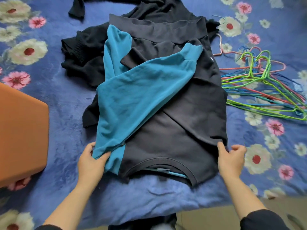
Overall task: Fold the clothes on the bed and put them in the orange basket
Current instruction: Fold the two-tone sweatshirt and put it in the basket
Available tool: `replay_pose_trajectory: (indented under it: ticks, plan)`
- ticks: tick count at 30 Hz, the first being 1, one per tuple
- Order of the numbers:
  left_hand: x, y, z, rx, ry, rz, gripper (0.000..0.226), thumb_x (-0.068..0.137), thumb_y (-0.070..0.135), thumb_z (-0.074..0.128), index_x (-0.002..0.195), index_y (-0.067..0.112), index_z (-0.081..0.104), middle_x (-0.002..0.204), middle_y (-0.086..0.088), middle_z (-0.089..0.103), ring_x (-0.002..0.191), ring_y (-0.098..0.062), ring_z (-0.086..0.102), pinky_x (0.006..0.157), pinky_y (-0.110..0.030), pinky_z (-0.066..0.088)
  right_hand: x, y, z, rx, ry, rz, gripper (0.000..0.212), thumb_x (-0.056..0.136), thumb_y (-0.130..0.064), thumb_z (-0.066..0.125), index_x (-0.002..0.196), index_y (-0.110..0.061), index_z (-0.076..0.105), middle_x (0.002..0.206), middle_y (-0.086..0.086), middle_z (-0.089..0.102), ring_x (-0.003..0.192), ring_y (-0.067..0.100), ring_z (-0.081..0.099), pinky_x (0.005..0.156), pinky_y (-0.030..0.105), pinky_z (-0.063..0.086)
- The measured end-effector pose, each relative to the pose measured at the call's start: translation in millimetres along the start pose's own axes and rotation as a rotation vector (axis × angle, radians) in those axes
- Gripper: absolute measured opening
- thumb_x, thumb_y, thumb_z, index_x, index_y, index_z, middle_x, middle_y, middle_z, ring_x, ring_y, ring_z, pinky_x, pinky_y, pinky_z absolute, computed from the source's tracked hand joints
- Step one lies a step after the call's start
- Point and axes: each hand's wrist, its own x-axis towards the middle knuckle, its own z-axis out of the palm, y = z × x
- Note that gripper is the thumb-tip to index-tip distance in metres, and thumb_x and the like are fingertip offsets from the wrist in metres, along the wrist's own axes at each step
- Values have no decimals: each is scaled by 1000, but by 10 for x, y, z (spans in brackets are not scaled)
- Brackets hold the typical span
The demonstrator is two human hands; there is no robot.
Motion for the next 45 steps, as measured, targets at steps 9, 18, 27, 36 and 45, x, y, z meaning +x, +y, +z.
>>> replay_pose_trajectory:
  ticks: [9,18,27,36,45]
  plan:
    - [-209,-349,44,-473,-119,-448,19,85,10,69,103,15,64,99,2,70,91,-16,65,79,-34,51,-120,615,53,328,-484,453,35,79,-12,74,110,-6,58,114,11,66,102,26,63,75,39,55]
    - [-686,-285,47,-379,-117,-425,16,91,11,64,80,9,53,60,-2,54,29,-8,34,36,-16,40,33,628,-404,105,-697,322,19,92,-9,61,97,-14,44,78,8,48,36,13,42,36,21,37]
    - [-1541,-596,-398,116,-575,-768,22,82,19,75,94,10,59,63,-6,66,47,-17,63,58,-27,48,3,801,-1313,-412,-1001,397,11,82,-5,67,89,-4,59,68,13,67,53,21,66,47,23,47]
    - [-787,638,-527,-398,-504,-445,27,81,23,56,103,11,66,98,-15,74,78,-26,74,84,-39,48,452,-369,-1107,252,-834,262,12,92,-16,52,84,-11,58,56,8,67,49,18,67,62,31,47]
    - [194,1754,-191,-657,-359,-192,45,96,30,49,64,17,77,86,-5,76,76,-15,74,85,-31,49,821,-1612,-419,575,-687,148,21,97,-22,47,78,-18,52,48,-4,62,57,13,62,52,25,52]
